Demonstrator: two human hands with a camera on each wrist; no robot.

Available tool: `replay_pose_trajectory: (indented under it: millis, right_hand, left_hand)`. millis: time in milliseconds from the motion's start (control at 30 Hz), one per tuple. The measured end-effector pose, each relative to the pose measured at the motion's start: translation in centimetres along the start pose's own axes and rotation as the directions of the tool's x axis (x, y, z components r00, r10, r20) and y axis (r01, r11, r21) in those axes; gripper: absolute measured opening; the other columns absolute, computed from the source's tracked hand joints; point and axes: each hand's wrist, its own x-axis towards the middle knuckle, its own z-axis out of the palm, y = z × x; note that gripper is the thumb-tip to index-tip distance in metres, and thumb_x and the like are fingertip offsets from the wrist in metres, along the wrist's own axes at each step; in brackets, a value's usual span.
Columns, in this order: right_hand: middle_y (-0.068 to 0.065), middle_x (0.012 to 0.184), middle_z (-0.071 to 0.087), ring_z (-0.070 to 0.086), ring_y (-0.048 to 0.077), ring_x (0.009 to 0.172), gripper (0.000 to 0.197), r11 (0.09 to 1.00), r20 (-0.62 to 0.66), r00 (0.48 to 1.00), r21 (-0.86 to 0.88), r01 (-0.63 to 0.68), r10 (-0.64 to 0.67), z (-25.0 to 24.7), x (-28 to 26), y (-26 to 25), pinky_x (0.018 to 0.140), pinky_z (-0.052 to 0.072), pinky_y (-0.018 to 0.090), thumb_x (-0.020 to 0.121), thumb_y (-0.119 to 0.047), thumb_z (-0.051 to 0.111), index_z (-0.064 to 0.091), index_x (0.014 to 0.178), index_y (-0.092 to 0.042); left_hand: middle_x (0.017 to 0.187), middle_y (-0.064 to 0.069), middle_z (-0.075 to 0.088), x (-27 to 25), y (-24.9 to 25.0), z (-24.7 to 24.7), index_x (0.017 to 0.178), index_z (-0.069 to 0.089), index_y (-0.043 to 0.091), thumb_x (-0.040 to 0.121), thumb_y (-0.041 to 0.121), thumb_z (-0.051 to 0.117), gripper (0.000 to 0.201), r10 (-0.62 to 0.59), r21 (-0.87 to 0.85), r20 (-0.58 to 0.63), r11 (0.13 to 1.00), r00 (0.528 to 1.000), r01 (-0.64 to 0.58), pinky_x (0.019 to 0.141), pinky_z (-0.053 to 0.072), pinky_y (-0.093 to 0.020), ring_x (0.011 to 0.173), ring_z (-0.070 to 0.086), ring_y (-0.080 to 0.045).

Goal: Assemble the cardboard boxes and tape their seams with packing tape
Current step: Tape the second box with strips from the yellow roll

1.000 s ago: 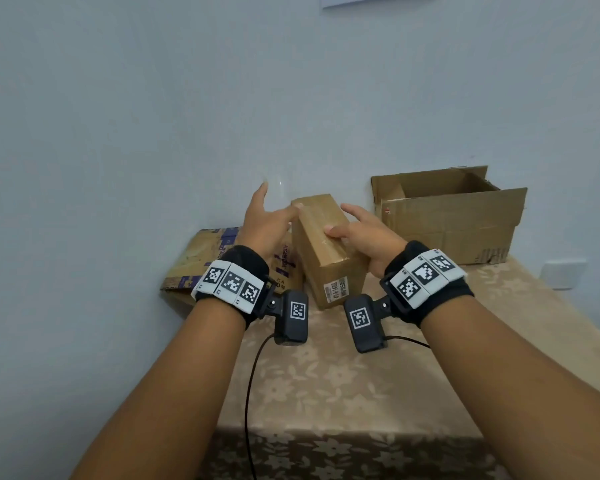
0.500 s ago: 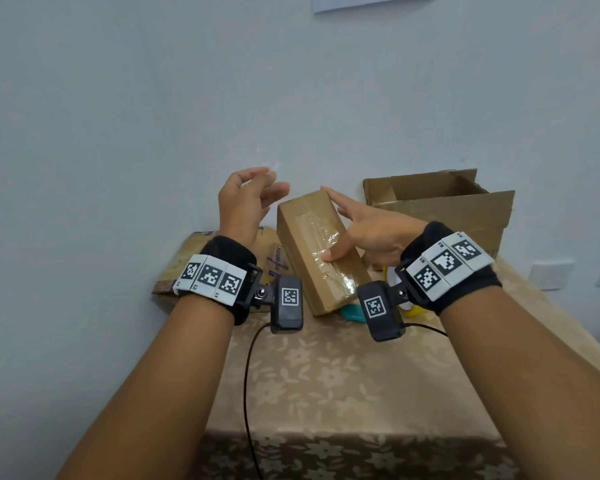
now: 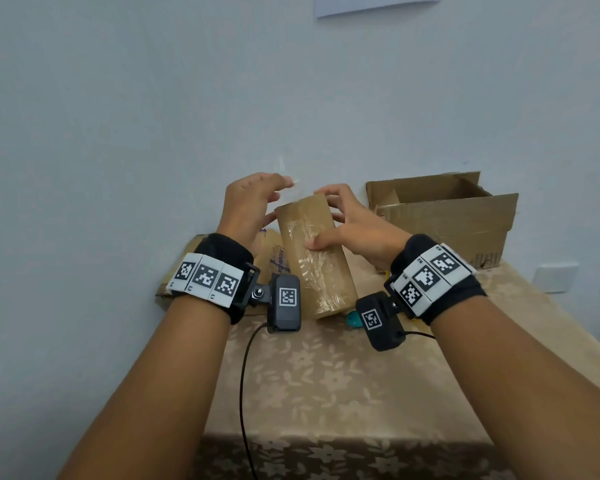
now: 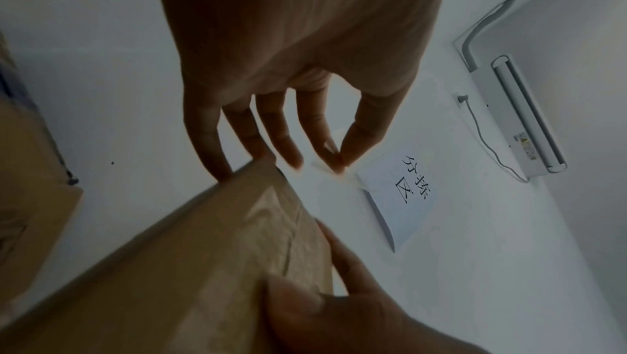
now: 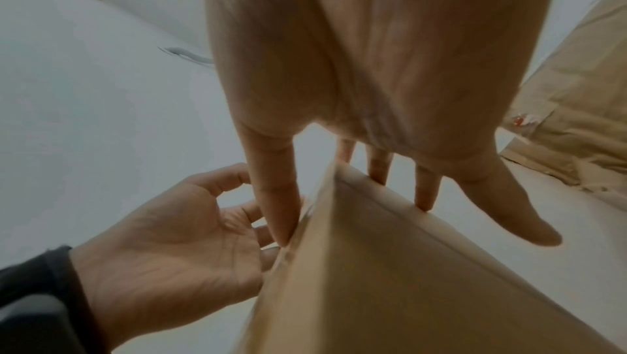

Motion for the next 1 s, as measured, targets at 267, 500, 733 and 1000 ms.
replay_pose_trajectory:
  millis: [267, 500, 733, 1000]
  right_hand:
    - [0.0, 0.135, 0.052, 0.058, 0.006, 0.106, 0.058, 0.999, -0.048, 0.998, -0.007, 0.047, -0.047, 0.2, -0.2, -0.3, 0.056, 0.049, 0.009, 0.089, -0.007, 0.077, 0.048, 0.137, -0.024]
    - [-0.007, 0.133, 0.057, 0.056, 0.005, 0.109, 0.033, 0.999, -0.094, 0.995, 0.016, -0.039, 0.04, 0.3, 0.5, -0.6, 0.076, 0.05, 0.025, 0.098, -0.035, 0.063, 0.054, 0.13, -0.033]
    - [-0.012, 0.136, 0.058, 0.053, 0.015, 0.127, 0.062, 0.992, -0.109, 0.986, 0.03, -0.126, 0.129, 0.3, 1.1, -0.6, 0.102, 0.044, 0.062, 0.079, -0.076, 0.043, 0.058, 0.127, -0.041]
    - [-0.008, 0.122, 0.066, 0.064, 0.014, 0.113, 0.032, 0.999, -0.142, 0.988, 0.012, -0.05, 0.051, 0.4, 0.9, -0.6, 0.095, 0.053, 0.044, 0.1, -0.055, 0.055, 0.059, 0.122, -0.032]
  left_hand:
    - [0.083, -0.009, 0.069, 0.2, -0.6, 0.1, 0.082, 0.074, 0.002, 0.087, 0.009, 0.072, 0.009, -0.007, 0.062, 0.04, 0.998, 0.999, 0.005, 0.076, 0.056, -0.026, 0.08, 0.066, -0.013]
    - [0.085, -0.016, 0.07, 0.5, -1.1, 0.2, 0.086, 0.075, -0.005, 0.086, 0.003, 0.074, 0.007, 0.05, 0.11, 0.043, 0.992, 0.998, -0.054, 0.081, 0.059, -0.029, 0.08, 0.066, -0.018]
    - [0.083, -0.009, 0.074, 0.4, -1.2, 0.2, 0.076, 0.077, 0.009, 0.082, 0.004, 0.079, 0.008, 0.098, 0.157, 0.049, 0.982, 0.994, -0.104, 0.09, 0.061, -0.041, 0.083, 0.07, -0.018]
    - [0.086, -0.016, 0.077, 0.6, -1.6, 0.1, 0.079, 0.08, 0.007, 0.078, 0.009, 0.084, 0.005, 0.113, 0.18, 0.048, 0.976, 0.993, -0.119, 0.096, 0.058, -0.053, 0.094, 0.073, -0.037]
